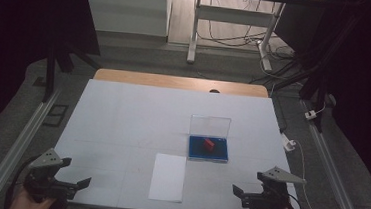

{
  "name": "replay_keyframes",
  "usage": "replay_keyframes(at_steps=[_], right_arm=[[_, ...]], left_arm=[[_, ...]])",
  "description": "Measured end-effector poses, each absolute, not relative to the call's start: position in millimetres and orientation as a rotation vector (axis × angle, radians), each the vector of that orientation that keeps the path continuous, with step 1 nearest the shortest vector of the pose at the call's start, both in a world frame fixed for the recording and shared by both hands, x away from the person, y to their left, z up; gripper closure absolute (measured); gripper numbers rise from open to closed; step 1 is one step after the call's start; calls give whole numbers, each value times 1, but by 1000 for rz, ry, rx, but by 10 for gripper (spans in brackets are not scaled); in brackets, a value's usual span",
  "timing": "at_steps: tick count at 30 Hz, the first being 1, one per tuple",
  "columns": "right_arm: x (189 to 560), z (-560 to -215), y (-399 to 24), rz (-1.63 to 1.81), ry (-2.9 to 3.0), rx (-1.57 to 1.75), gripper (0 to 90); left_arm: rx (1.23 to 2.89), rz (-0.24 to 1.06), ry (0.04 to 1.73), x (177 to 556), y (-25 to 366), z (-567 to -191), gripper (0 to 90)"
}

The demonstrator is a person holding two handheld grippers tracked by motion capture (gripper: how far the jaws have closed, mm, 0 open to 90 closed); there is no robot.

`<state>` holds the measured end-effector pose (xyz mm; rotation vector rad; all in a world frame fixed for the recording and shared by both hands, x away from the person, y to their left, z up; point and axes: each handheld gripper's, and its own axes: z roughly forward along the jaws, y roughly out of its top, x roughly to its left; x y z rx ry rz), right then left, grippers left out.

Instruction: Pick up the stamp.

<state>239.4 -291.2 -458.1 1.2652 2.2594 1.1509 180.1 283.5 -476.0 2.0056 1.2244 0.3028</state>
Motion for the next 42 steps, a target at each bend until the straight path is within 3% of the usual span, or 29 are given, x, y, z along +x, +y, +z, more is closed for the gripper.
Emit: replay_keyframes(at_steps=[42], right_arm=[[248, -456, -277, 1071, 2386, 1122, 0]], left_arm=[[2027, 303, 1227, 179, 280, -476, 21]])
